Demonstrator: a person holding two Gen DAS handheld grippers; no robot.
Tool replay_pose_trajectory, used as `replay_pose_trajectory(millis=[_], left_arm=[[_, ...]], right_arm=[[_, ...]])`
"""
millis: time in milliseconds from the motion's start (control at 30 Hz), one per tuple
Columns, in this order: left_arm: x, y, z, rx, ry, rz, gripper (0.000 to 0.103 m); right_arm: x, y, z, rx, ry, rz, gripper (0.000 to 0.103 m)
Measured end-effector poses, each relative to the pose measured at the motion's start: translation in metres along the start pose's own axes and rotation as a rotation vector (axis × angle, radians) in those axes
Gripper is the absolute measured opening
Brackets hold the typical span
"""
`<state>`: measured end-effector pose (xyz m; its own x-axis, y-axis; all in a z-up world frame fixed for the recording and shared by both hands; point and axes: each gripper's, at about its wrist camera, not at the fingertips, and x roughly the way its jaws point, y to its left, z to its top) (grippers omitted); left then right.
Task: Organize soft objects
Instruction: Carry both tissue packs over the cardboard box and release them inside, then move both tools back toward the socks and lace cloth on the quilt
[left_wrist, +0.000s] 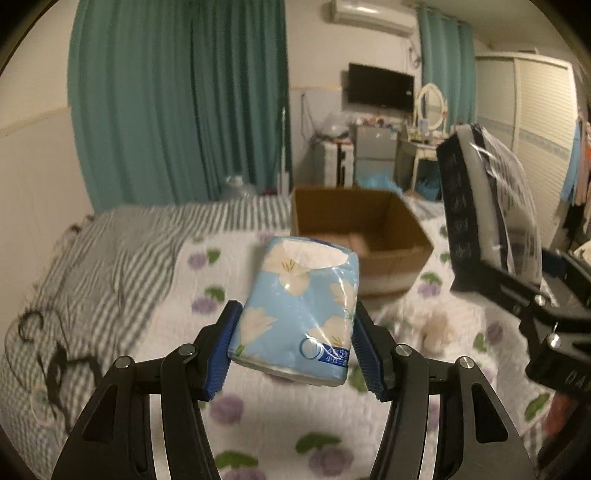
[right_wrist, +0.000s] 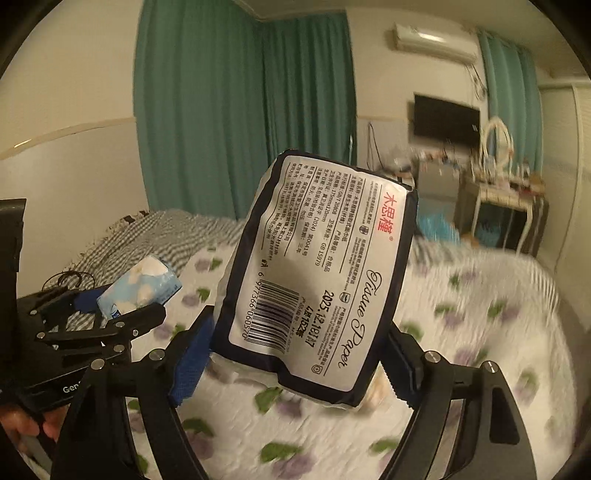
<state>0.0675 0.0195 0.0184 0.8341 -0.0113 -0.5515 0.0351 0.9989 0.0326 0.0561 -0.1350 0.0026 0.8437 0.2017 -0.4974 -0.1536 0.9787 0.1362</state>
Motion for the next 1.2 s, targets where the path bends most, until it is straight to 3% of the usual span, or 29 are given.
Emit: replay_pose_trajectory(millis=[267,500,733,867,967,1000,1067,1200], left_arm=[[0.057,-0.014,0.062,0.042,-0.037,0.004,0.057],[0.131,-0.031,0.088,0.049,0.0,-0.017,0.058],[0.195,-0.043,0.081,0.09,0.065,-0.026,0.058],[0.214,-0.045,0.072,0.082,0.107,-0.047,0.059],[0.22,-0.048,0.069,0.087,0.118,-0.071,0.06],[0.222,-0.05,0.069,0.092,0.116,-0.082,0.065],[0.221,-0.053,0.068,0.104,0.113,-0.08,0.083],[0.202,-0.058,0.073,0.132,0.066,-0.05,0.086]], right_arm=[[0.017,-0.045,0.076,-0.046,-0.013,0.048,0.082],[0.082,-0.074,0.119,-0.073,0.017,0.056,0.082],[0.172,-0.088,0.113,-0.064,0.106,0.077,0.082],[0.207,-0.096,0.097,-0.052,0.139,0.064,0.082],[0.227,-0.102,0.092,-0.057,0.163,0.05,0.089],[0.23,-0.104,0.092,-0.059,0.164,0.047,0.092],[0.232,-0.105,0.091,-0.065,0.151,0.007,0.097],[0.223,-0.113,0.093,-0.036,0.13,-0.019,0.103]])
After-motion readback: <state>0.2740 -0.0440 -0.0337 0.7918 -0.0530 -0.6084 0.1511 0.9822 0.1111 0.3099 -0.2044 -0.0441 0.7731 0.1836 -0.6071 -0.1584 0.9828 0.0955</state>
